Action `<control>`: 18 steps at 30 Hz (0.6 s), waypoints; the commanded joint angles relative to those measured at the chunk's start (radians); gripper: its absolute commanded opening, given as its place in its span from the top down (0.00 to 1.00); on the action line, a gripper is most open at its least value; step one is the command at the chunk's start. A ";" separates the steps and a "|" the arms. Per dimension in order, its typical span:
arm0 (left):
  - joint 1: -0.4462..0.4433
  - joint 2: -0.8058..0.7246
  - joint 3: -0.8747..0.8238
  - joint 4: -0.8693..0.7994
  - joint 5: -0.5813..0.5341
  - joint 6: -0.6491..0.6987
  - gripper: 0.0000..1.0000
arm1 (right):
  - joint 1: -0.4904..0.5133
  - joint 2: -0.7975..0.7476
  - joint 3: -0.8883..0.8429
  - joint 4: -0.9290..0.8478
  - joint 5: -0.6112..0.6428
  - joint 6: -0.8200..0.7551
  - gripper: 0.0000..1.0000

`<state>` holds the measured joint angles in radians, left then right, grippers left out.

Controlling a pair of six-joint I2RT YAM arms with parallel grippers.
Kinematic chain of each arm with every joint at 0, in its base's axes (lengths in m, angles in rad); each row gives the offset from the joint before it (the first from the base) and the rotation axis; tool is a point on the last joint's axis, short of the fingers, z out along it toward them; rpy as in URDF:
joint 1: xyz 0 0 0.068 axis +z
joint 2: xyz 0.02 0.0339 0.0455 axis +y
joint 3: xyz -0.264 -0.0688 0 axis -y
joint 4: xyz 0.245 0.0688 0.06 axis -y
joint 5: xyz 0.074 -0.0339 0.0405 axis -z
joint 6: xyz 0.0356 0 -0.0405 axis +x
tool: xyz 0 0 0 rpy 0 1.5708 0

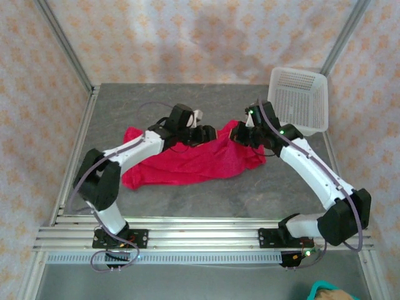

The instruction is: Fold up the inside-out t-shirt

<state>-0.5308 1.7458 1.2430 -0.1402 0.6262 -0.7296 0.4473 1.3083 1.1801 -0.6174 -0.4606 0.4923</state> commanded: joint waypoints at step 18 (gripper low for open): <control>-0.010 -0.028 -0.152 0.143 0.022 0.039 0.38 | -0.126 0.056 -0.119 0.094 -0.052 0.054 1.00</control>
<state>-0.5369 1.7084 1.1439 -0.0460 0.6258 -0.7181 0.3298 1.3609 1.0546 -0.5430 -0.5167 0.5354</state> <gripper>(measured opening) 0.633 0.062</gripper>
